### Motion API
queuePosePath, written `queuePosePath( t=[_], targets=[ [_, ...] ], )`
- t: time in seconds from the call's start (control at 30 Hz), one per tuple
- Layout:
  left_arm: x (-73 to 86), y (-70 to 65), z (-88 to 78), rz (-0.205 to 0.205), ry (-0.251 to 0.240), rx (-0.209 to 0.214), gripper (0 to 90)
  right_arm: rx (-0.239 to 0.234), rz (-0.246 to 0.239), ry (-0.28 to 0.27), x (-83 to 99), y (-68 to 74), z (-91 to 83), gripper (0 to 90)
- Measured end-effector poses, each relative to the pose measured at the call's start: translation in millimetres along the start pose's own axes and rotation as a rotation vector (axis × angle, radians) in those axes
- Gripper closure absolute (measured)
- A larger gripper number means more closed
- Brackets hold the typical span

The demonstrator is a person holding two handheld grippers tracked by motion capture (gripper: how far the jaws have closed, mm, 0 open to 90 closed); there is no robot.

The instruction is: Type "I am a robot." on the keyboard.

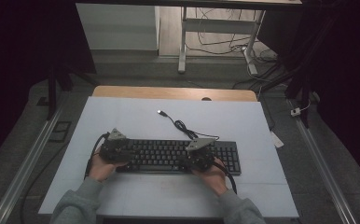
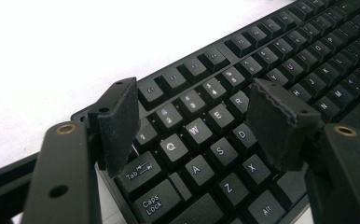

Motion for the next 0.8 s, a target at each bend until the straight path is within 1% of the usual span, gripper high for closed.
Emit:
queuePosePath(
  t=[0.1, 0.2, 0.43, 0.53, 0.63, 0.73, 0.8],
  targets=[
    [0.1, 0.0, -0.2, 0.0, 0.0, 0.001, 34.0, 0.0, -0.01, 0.015, 0.4, 1.0, 7.4, 89.5],
    [0.2, 0.7, -0.7, 0.0, -0.001, 0.001, 33.9, 0.002, -0.009, 0.023, 1.7, 0.9, 11.8, 89.5],
    [0.5, 0.3, -0.5, 0.003, 0.001, 0.0, 33.7, 0.0, -0.01, 0.026, 2.7, 0.5, 13.0, 89.6],
    [0.8, 0.1, -0.1, 0.004, 0.003, -0.002, 33.6, 0.01, -0.02, 0.046, 5.4, 0.9, 14.4, 89.7],
    [0.6, 0.0, -0.3, 0.005, 0.001, -0.001, 33.6, 0.01, -0.018, 0.033, 3.3, 1.5, 13.5, 89.7],
    [0.5, 0.3, -0.9, 0.004, 0.0, 0.0, 33.6, 0.026, -0.028, -0.006, -2.8, -1.0, 8.3, 89.7],
    [0.3, 0.6, -1.1, 0.004, -0.001, -0.002, 33.6, 0.031, -0.016, -0.04, -7.2, -3.8, 3.2, 89.7]
  ],
)
Point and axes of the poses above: each handheld gripper's, and its own axes: z roughly forward along the jaws, x roughly out of its underside, y roughly to its left, the point moved 9 cm from there along z, roughly forward along the jaws, and after that the axes turned 11 degrees about -y, right-handed, at the moved point
